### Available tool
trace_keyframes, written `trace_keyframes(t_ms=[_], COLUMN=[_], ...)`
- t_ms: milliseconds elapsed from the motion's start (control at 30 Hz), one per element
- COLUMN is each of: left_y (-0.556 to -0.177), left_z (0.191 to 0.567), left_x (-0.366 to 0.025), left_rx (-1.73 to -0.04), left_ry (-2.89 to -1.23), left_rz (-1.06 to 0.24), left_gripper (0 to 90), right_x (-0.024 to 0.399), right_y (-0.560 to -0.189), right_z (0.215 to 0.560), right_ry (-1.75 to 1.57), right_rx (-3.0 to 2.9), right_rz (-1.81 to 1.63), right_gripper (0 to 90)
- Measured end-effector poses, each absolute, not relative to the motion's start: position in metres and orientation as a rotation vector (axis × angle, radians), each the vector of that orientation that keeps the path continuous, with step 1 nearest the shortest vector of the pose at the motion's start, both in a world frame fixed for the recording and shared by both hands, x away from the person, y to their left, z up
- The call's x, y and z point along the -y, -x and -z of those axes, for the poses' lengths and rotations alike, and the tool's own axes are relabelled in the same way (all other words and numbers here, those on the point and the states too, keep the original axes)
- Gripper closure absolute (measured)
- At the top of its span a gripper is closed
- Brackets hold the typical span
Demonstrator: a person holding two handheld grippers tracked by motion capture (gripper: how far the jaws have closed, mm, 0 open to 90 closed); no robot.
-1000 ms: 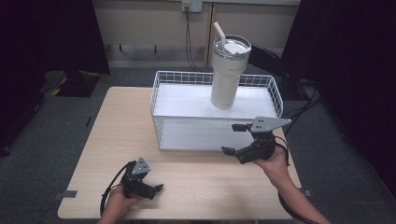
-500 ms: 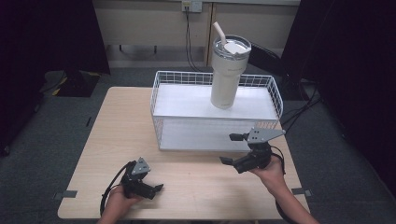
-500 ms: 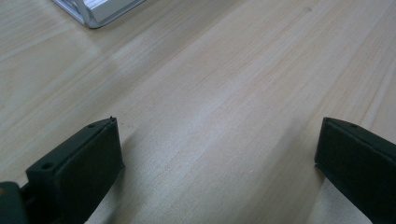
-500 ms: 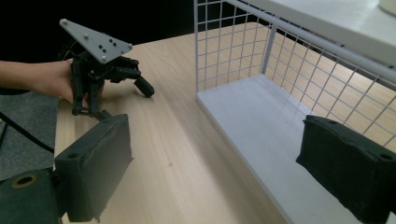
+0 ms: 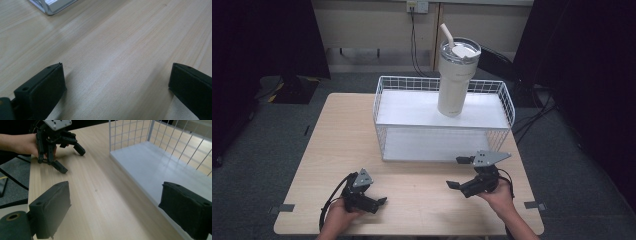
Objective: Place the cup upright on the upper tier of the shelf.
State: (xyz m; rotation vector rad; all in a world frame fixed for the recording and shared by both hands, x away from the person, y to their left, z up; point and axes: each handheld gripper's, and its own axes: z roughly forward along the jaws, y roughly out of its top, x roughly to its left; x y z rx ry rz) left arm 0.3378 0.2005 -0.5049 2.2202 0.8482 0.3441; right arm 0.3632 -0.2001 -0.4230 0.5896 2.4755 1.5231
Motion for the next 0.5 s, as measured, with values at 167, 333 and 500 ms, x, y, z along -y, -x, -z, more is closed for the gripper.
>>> trace_keyframes(t_ms=[167, 333, 500], left_y=[-0.338, -0.338, -0.338], left_z=[0.505, 0.505, 0.505], left_x=[-0.200, -0.200, -0.200], left_rx=[-0.848, -0.848, -0.848], left_ry=[-2.220, -2.220, -2.220], left_rz=[-0.344, -0.344, -0.344], left_gripper=[0.1, 0.1, 0.1], right_x=[0.200, 0.201, 0.205], right_y=[-0.359, -0.355, -0.350], right_z=[0.444, 0.464, 0.481], right_ry=[-0.611, -0.623, -0.643], right_rx=[-2.517, -2.569, -2.593], right_rz=[-1.463, -1.378, -1.334], right_gripper=[8.5, 8.5, 8.5])
